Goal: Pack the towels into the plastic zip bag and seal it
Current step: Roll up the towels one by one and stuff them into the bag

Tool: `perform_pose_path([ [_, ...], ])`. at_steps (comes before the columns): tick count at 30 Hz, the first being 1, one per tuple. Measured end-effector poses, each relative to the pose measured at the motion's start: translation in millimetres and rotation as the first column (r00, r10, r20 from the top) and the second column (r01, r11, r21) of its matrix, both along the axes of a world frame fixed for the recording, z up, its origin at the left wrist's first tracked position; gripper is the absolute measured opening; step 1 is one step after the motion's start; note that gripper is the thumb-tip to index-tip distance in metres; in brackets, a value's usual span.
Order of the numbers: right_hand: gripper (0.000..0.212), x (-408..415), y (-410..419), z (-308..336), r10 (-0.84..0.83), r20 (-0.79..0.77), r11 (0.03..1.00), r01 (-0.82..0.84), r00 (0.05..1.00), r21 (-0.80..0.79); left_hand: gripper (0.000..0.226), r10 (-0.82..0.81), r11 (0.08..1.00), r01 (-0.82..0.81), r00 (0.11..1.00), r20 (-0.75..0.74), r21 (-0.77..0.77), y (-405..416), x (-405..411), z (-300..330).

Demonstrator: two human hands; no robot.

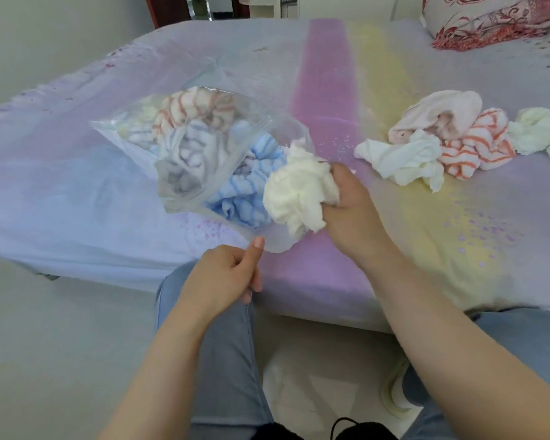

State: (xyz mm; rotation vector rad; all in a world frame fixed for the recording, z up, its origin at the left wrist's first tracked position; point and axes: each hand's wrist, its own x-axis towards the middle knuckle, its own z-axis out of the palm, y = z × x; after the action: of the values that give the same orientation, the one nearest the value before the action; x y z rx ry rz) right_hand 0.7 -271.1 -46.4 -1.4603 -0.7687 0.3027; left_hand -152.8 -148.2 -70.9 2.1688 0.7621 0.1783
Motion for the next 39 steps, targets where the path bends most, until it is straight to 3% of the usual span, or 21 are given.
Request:
perform_pose_path([
  [2, 0.047, -11.7, 21.3, -6.6, -0.123, 0.287, 0.987, 0.148, 0.95, -0.067, 0.073, 0.082, 0.984, -0.074, 0.996, -0.039, 0.164, 10.3, -0.2, -1.2],
  [4, 0.048, -18.0, 41.6, -15.6, -0.148, 0.554, 0.974, 0.219, 0.819, -0.064, 0.068, 0.142, 0.957, -0.138, 0.99, 0.002, 0.256, 13.0, 7.7, 0.1],
  [7, 0.044, -11.4, 77.9, -20.6, -0.12, 0.747, 0.968, 0.244, 0.653, -0.058, 0.052, 0.18, 0.954, -0.205, 0.976, 0.126, 0.221, 5.7, 15.9, 5.5],
  [9, 0.04, 2.3, 106.4, -15.3, -0.126, 0.85, 0.929, 0.361, 0.511, -0.079, 0.05, 0.179, 0.962, -0.208, 0.97, 0.164, 0.177, 1.6, 15.5, 5.5],
  [10, 0.039, 10.0, 118.7, -9.5, -0.075, 0.87, 0.892, 0.423, 0.487, -0.16, 0.049, 0.181, 0.965, -0.209, 0.969, 0.169, 0.161, 0.8, 14.1, 5.3],
  [12, 0.037, 29.3, 142.9, -6.4, 0.101, 0.798, 0.76, 0.472, 0.594, -0.446, 0.046, 0.185, 0.969, -0.21, 0.967, 0.175, 0.133, 0.8, 12.3, 6.4],
  [14, 0.041, 45.7, 155.9, -13.6, 0.265, 0.61, 0.569, 0.39, 0.747, -0.724, 0.045, 0.167, 0.973, -0.188, 0.973, 0.16, 0.13, 1.1, 11.4, 9.1],
  [17, 0.059, 58.2, 153.4, -22.1, 0.324, 0.467, 0.455, 0.297, 0.823, -0.839, 0.045, 0.119, 0.982, -0.135, 0.985, 0.122, 0.136, 2.4, 11.8, 11.3],
  [19, 0.066, 58.3, 143.1, -20.5, 0.29, 0.463, 0.468, 0.298, 0.838, -0.832, 0.045, 0.122, 0.984, -0.136, 0.985, 0.124, 0.118, 1.8, 12.4, 11.8],
  [23, 0.072, 40.1, 105.8, -18.0, 0.123, 0.564, 0.665, 0.354, 0.817, -0.658, 0.049, 0.168, 0.982, -0.181, 0.966, 0.198, 0.051, -2.4, 13.1, 8.1],
  [26, 0.077, 23.2, 77.3, -22.0, 0.015, 0.592, 0.76, 0.376, 0.806, -0.531, 0.052, 0.181, 0.982, -0.187, 0.956, 0.23, 0.006, -5.0, 16.8, 1.1],
  [31, 0.04, 17.6, 38.0, -28.9, -0.2, 0.629, 0.853, 0.45, 0.751, -0.266, 0.053, 0.191, 0.981, -0.192, 0.956, 0.223, -0.016, -12.3, 31.3, 0.1],
  [34, 0.027, 51.5, 13.8, -33.0, -0.496, 0.453, 0.813, 0.58, 0.741, -0.059, 0.05, 0.183, 0.983, -0.186, 0.963, 0.199, -0.005, -15.4, 41.4, 1.6],
  [36, 0.026, 91.8, -1.1, -36.2, -0.612, 0.349, 0.729, 0.678, 0.709, -0.099, 0.049, 0.168, 0.986, -0.168, 0.961, 0.218, -0.018, -17.1, 48.4, -0.3],
  [39, 0.033, 156.7, -14.3, -40.1, -0.497, 0.382, 0.57, 0.625, 0.779, -0.533, 0.047, 0.171, 0.985, -0.164, 0.954, 0.246, -0.05, -20.0, 57.9, -2.7],
])
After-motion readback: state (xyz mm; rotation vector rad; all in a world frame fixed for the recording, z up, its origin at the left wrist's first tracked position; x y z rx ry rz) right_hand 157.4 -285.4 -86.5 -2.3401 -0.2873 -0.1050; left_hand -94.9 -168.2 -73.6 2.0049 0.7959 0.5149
